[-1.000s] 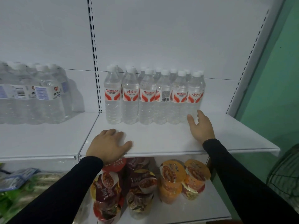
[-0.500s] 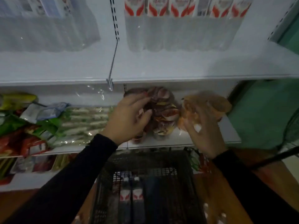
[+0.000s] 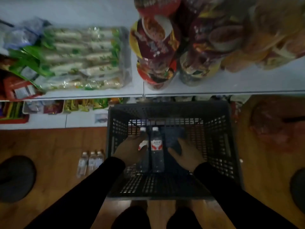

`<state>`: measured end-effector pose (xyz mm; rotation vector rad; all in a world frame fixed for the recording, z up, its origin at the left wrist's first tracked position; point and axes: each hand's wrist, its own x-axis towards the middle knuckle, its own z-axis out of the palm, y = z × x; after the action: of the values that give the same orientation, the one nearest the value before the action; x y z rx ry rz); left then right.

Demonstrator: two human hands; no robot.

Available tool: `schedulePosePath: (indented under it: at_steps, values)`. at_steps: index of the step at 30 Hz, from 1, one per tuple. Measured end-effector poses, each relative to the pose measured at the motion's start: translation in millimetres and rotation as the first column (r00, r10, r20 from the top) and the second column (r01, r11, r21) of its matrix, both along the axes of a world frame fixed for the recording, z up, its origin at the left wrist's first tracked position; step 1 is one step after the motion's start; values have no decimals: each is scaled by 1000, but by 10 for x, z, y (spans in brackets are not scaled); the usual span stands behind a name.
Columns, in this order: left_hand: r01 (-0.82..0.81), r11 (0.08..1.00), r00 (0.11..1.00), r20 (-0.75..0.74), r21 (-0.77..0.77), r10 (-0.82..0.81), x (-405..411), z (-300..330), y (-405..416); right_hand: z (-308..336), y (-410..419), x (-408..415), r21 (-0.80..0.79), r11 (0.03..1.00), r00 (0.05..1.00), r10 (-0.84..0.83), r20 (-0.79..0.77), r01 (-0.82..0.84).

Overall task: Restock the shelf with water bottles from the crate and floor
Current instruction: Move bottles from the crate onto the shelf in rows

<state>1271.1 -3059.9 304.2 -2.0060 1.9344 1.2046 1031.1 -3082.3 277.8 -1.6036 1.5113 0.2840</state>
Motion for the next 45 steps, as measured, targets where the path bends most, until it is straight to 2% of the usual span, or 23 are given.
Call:
schedulePosePath:
  at_steps: [4,8,11,14,17,19,20,22,23,24,27,30,36,40,45]
  values:
    - [-75,991,995,76,113,67,13,-678,1,-912,201,359,179,983,999,-43,26,37]
    - [-101,980,989,121,172,81,-7,-1243,-19,-1599,364,618,232,962,988,-154,23,145]
    - [-126,983,986,125,134,110,-36,-1517,8,-1980,429,742,291,925,966,-260,10,246]
    - [-150,983,984,112,103,138,-61,-1640,13,-2255,438,687,308,902,938,-339,72,303]
    - [-241,965,970,46,106,238,-101,-1617,-7,-2242,377,488,337,885,911,-386,145,321]
    - [-333,929,937,-55,162,346,-187,-1491,-55,-2019,294,335,336,883,892,-407,199,328]
    - [-406,889,886,-145,214,439,-239,-1407,-89,-1887,254,282,321,890,881,-408,239,325]
    - [-512,790,702,-366,336,611,-362,-1198,-185,-1562,174,207,284,907,858,-398,326,313]
    - [-530,766,620,-451,363,642,-414,-1108,-230,-1411,137,190,268,914,850,-388,357,305]
    - [-531,765,587,-492,365,643,-461,-1003,-269,-1282,114,177,255,920,841,-379,385,298]
    - [-519,812,615,-543,267,572,-575,-573,-383,-850,25,200,187,938,832,-345,434,292]
    - [-472,869,683,-561,150,468,-598,-70,-500,-315,-88,184,115,951,795,-303,525,286]
    - [-319,942,758,-624,-106,187,-563,1326,-715,1023,-425,-74,-23,966,723,-177,668,259]
    - [-231,942,753,-658,-243,15,-562,2364,-847,1957,-630,-198,-139,952,672,-85,736,273]
    - [-194,887,703,-690,-418,-172,-662,3590,-977,3001,-768,-346,-345,835,623,3,782,429]
